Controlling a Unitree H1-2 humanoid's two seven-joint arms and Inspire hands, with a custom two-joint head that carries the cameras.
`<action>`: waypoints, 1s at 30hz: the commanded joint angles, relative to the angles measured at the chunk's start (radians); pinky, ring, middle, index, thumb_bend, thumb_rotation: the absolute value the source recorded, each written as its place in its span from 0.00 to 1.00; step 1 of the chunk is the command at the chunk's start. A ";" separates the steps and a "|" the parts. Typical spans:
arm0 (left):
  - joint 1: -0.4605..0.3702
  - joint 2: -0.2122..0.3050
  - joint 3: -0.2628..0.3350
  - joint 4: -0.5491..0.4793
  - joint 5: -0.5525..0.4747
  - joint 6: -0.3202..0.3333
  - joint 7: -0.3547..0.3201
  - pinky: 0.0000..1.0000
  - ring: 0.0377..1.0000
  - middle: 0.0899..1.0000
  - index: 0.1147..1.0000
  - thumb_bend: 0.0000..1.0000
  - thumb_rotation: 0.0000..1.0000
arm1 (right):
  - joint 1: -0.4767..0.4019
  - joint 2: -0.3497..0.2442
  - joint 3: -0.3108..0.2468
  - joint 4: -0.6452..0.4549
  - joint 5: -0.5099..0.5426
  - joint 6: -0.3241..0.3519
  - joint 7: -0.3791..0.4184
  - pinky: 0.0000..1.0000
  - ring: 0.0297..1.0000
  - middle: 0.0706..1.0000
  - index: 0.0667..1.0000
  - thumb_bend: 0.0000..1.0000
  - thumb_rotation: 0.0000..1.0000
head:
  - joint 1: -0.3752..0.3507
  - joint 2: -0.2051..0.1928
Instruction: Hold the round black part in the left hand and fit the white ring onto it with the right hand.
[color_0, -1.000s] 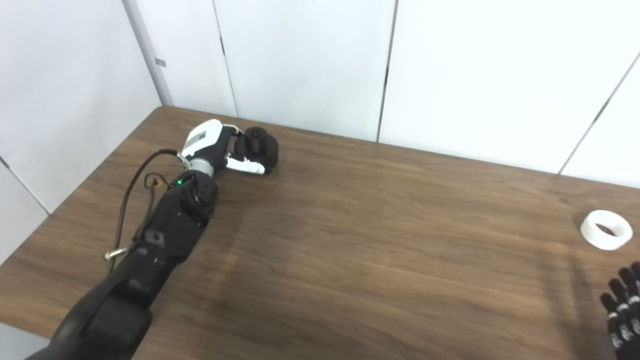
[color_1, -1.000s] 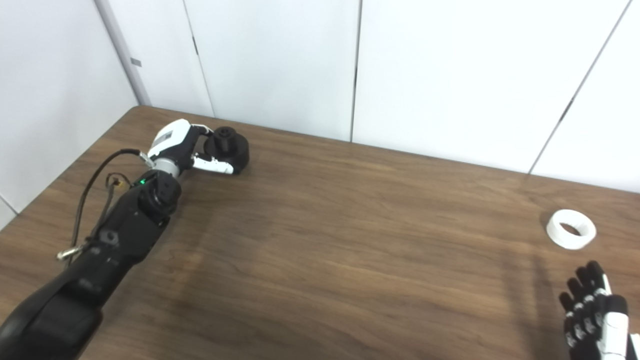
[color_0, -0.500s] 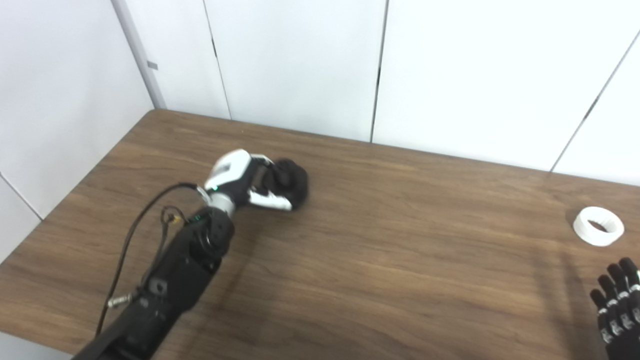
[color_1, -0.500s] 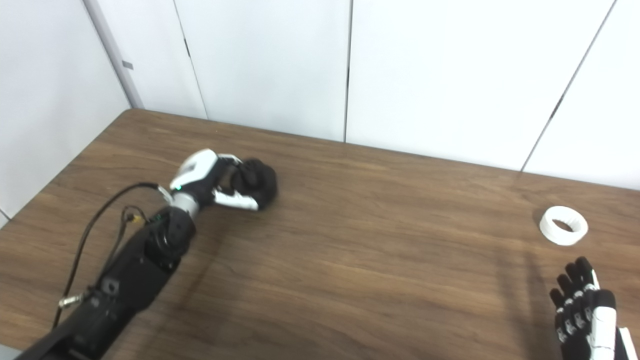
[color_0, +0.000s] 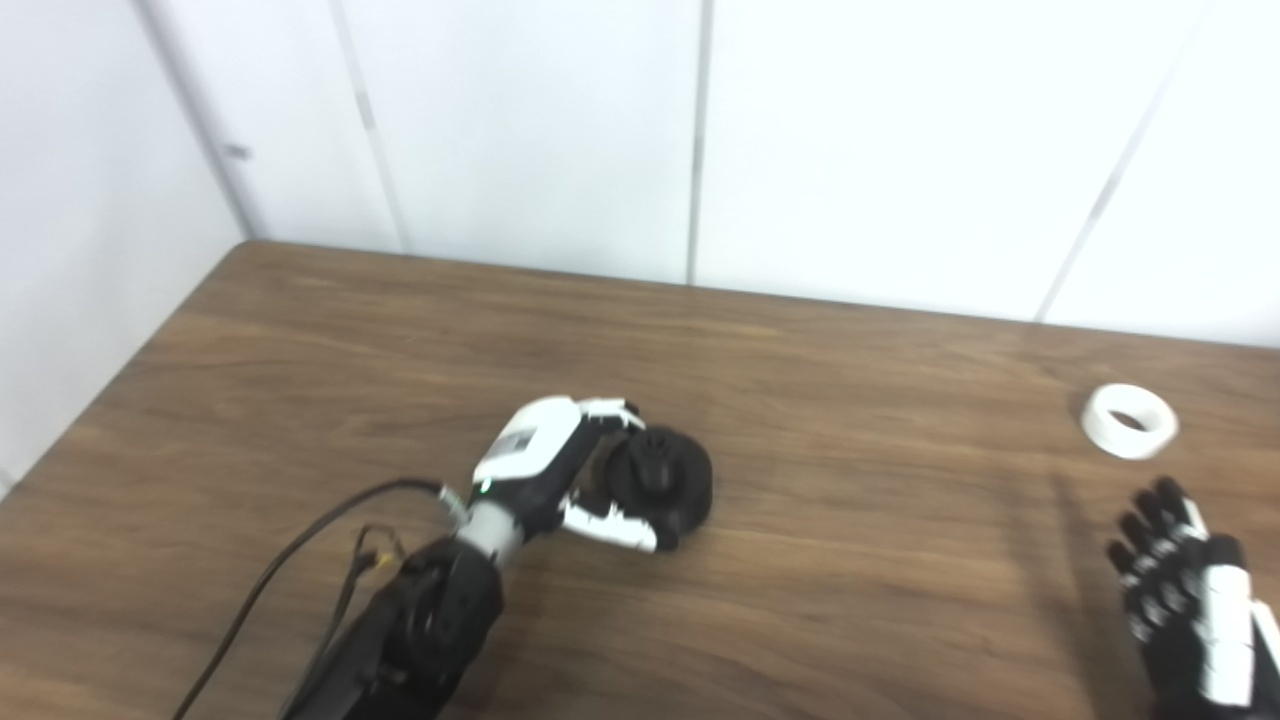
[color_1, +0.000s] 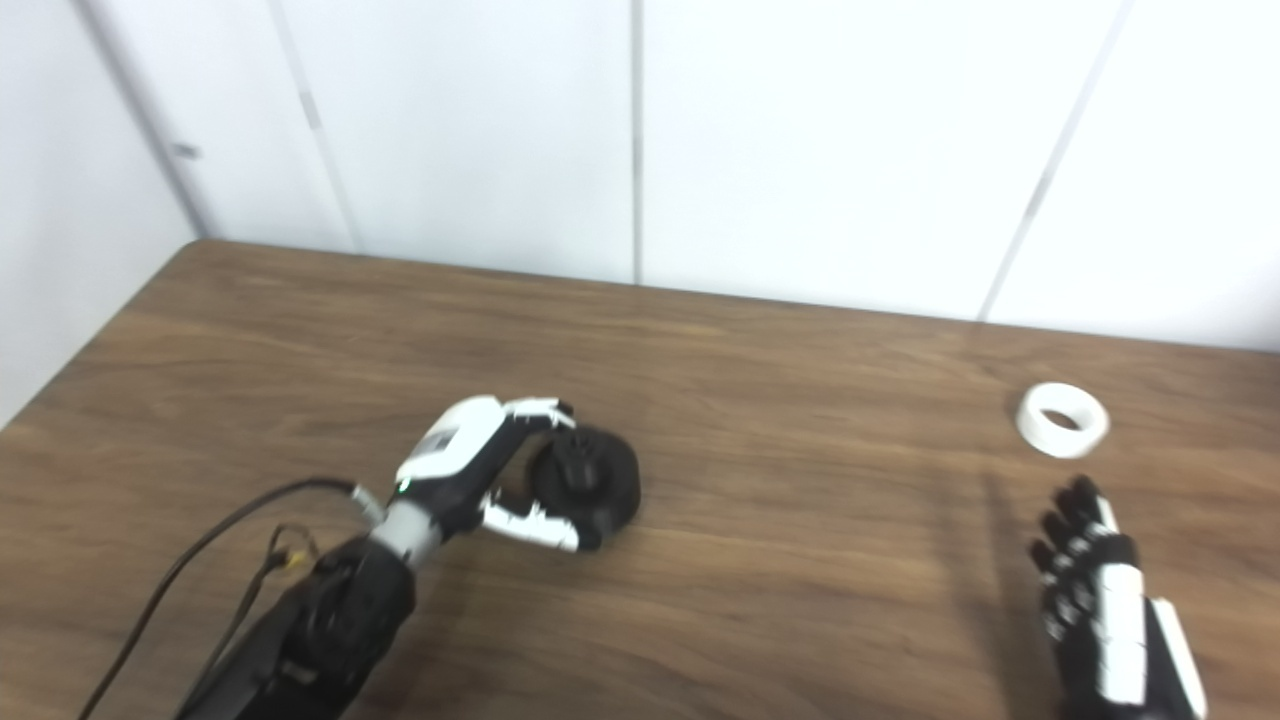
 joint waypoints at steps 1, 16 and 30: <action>0.056 -0.002 -0.032 -0.019 0.003 -0.021 -0.051 0.84 0.90 0.85 0.54 0.80 0.27 | -0.015 0.022 0.005 -0.014 -0.009 -0.049 -0.005 1.00 1.00 1.00 0.99 0.61 0.96 | -0.019 0.005; 0.225 -0.006 -0.068 -0.145 0.090 -0.136 -0.079 0.84 0.90 0.85 0.57 0.81 0.30 | -0.024 0.038 0.046 -0.033 -0.044 -0.027 -0.049 0.98 1.00 0.99 0.97 0.61 0.96 | -0.118 0.064; 0.255 -0.074 -0.090 -0.161 0.170 -0.155 -0.089 0.91 0.90 0.85 0.57 0.81 0.30 | -0.038 0.029 0.058 -0.049 -0.028 -0.010 -0.072 0.99 1.00 1.00 0.96 0.63 0.93 | -0.118 0.112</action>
